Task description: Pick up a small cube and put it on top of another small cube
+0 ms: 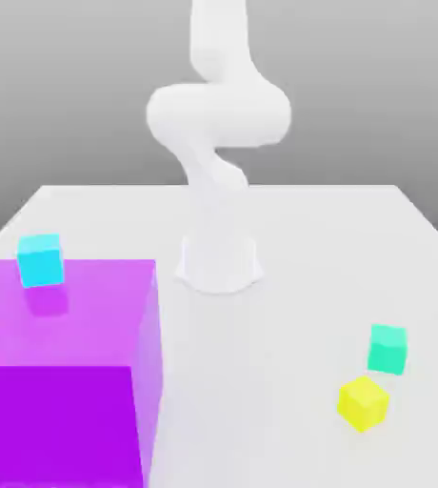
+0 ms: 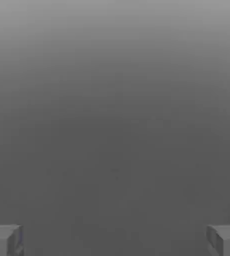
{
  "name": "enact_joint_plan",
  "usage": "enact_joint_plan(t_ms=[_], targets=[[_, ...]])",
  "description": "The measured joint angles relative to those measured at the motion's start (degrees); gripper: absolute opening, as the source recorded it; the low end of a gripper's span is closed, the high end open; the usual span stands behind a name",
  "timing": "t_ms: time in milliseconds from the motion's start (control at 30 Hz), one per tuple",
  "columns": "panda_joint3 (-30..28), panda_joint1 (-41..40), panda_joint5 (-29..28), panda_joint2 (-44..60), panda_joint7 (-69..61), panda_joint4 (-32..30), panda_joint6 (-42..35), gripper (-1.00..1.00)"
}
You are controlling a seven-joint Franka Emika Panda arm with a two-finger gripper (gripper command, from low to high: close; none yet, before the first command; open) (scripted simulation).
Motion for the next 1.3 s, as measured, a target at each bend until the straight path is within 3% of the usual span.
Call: enact_joint_plan(t_ms=[333, 567, 733, 967, 1000, 1300], targets=[[3.6, 14.4, 4.8, 18.6, -14.7, -10.9, 11.6, 0.0], [8.8, 22.2, 5.2, 31.3, -22.7, -18.4, 19.7, 0.0], [12.8, 27.3, 0.2, 40.4, -24.7, -23.9, 25.7, 0.0], [5.6, 33.8, -10.4, 54.6, -18.8, -23.5, 36.6, 0.0], [4.3, 35.0, -10.8, 56.6, -18.5, -23.2, 38.3, -1.0], [5.4, 34.1, -9.8, 54.1, -19.3, -23.7, 36.2, -1.0]])
